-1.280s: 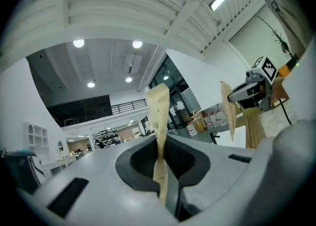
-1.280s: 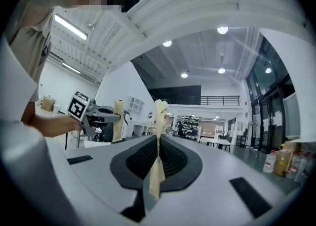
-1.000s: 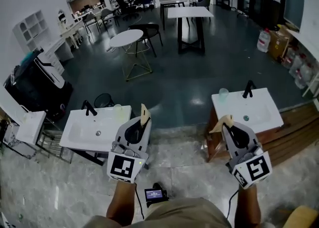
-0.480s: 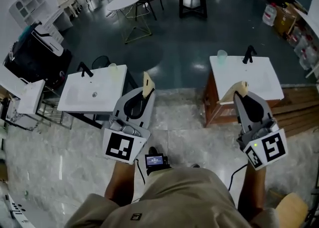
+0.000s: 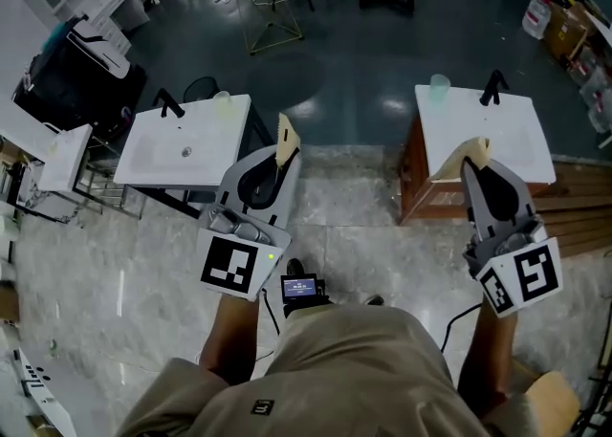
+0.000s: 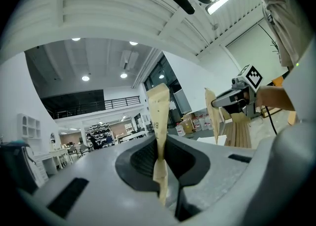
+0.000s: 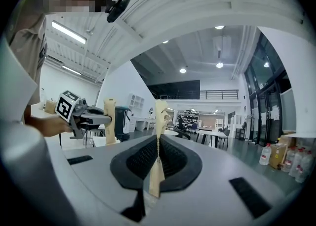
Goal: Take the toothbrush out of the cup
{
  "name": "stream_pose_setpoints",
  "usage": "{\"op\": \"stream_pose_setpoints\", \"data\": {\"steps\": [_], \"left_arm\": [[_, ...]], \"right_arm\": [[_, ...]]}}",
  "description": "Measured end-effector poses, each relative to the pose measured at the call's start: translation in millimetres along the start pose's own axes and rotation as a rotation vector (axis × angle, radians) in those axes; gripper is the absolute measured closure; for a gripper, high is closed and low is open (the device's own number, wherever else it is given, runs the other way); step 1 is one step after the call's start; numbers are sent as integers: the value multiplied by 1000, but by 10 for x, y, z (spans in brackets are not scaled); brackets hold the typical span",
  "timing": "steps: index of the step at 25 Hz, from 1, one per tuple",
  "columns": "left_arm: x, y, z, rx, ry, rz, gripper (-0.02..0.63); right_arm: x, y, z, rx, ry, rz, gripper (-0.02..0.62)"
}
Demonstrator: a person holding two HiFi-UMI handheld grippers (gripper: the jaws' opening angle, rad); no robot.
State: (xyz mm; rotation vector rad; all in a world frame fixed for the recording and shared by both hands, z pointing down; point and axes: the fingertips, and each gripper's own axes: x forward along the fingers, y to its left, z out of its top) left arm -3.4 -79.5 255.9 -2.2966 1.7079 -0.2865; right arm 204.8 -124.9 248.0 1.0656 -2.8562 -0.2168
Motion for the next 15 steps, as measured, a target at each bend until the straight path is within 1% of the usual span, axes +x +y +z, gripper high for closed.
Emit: {"op": "stream_pose_setpoints", "data": {"steps": [3, 9, 15], "left_arm": [[62, 53, -34, 1, 5, -3, 569], [173, -25, -47, 6, 8, -15, 569], [207, 57, -129, 7, 17, -18, 569]], "right_arm": [[80, -26, -14, 8, 1, -1, 583], [47, -133, -79, 20, 3, -12, 583], [141, -105, -114, 21, 9, -13, 583]]}}
